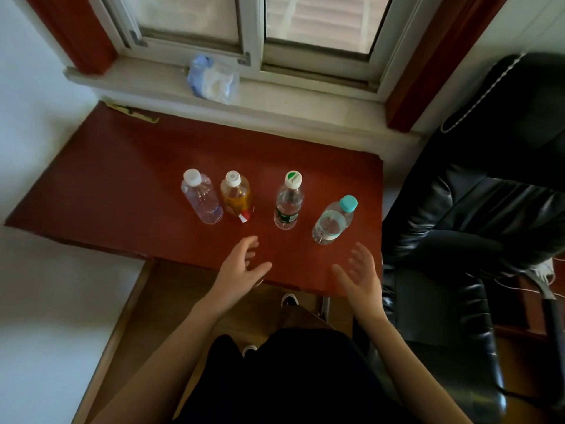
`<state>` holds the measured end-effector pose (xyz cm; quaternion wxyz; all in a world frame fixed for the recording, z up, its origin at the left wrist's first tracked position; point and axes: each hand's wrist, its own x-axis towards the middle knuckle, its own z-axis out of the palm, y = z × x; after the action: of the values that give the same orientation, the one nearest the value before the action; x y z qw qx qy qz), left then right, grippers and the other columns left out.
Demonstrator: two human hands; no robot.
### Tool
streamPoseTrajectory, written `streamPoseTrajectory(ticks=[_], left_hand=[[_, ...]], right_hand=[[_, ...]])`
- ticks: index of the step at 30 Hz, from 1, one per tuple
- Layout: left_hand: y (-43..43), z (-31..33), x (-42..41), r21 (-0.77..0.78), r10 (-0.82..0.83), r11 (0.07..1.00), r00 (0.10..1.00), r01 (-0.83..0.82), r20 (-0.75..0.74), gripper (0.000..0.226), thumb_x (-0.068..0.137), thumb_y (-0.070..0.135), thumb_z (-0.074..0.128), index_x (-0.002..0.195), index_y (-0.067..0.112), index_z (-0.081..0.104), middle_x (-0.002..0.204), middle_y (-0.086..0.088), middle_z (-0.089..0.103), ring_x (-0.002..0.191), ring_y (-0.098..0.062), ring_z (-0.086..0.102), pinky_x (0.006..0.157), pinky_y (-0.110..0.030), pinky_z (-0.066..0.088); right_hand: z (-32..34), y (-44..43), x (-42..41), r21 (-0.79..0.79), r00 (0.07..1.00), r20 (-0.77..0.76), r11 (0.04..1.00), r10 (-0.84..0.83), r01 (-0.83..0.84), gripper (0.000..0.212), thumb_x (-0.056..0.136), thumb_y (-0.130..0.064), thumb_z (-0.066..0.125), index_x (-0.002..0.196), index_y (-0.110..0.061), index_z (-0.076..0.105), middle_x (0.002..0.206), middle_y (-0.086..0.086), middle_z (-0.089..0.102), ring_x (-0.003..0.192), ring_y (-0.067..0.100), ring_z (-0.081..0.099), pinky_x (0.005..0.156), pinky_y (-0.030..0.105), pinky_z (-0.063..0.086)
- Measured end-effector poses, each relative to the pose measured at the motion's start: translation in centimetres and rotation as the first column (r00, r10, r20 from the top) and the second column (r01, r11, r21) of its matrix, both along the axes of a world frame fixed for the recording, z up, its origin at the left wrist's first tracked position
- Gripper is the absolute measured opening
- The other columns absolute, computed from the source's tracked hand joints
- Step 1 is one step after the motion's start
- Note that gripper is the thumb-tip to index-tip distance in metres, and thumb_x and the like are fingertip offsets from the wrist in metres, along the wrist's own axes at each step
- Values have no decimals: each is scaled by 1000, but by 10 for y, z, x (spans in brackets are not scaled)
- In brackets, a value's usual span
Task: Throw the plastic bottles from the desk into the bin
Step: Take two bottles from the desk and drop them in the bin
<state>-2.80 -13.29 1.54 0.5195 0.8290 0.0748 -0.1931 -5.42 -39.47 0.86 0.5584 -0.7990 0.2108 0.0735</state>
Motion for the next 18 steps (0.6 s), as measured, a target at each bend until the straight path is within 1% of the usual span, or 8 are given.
streamPoseTrajectory(ticks=[3,5,7,9,11,14,16,18], left_hand=[[-18,-1,43,-26,55,998,998,-55,0,83,80,34,74,148,23,28,148,7,39,130,-12,43,107,-33,39],[-27,-6,69,-22,81,996,997,-81,-11,93,76,34,78,150,24,22,154,5,31,135,-15,38,110,-37,36],[-35,-11,92,-30,82,996,997,-82,-17,102,71,30,82,151,26,18,156,4,28,139,-15,33,113,-39,32],[-43,-17,109,-32,57,998,998,-56,13,106,67,28,85,150,26,19,155,4,32,140,-12,33,114,-36,29],[-49,-22,119,-8,41,999,997,-41,65,98,65,26,86,146,23,30,147,4,41,134,-9,38,111,-29,31],[-56,-25,129,5,50,999,994,-51,92,80,66,26,85,134,24,44,129,8,54,118,-4,51,101,-22,39],[-58,-21,133,-1,66,998,995,-66,77,73,66,26,85,129,27,47,118,16,59,108,6,53,90,-14,37],[-59,-17,137,-12,70,998,994,-69,79,70,67,25,84,127,26,48,115,16,60,105,10,52,86,-10,34]], right_hand=[[-4,-4,41,-50,1000,6,999,10,-9,86,78,-30,79,148,-31,29,147,-4,43,131,13,45,102,28,41],[-9,-8,65,-79,999,-10,996,39,-40,93,72,-37,82,147,-35,27,149,-7,42,132,12,45,104,31,42],[-17,-12,83,-95,997,-32,992,76,-79,94,66,-45,83,143,-40,30,144,-10,47,128,11,50,103,36,47],[-26,-15,97,-83,994,-51,991,101,-105,90,62,-45,85,137,-44,35,136,-13,53,120,10,57,96,39,53],[-30,-16,105,-91,991,-58,988,121,-126,82,62,-42,86,131,-44,40,126,-13,60,111,7,61,88,33,54],[-27,-15,112,-92,988,-64,985,139,-145,60,67,-33,84,118,-34,52,107,-12,68,94,-2,63,76,17,46],[-25,-14,116,-77,987,-57,985,153,-157,52,68,-31,83,112,-29,56,100,-11,69,90,-1,64,72,14,45],[-22,-15,120,-56,988,-44,987,149,-152,50,68,-27,83,111,-26,57,99,-10,69,87,-1,64,69,13,47]])
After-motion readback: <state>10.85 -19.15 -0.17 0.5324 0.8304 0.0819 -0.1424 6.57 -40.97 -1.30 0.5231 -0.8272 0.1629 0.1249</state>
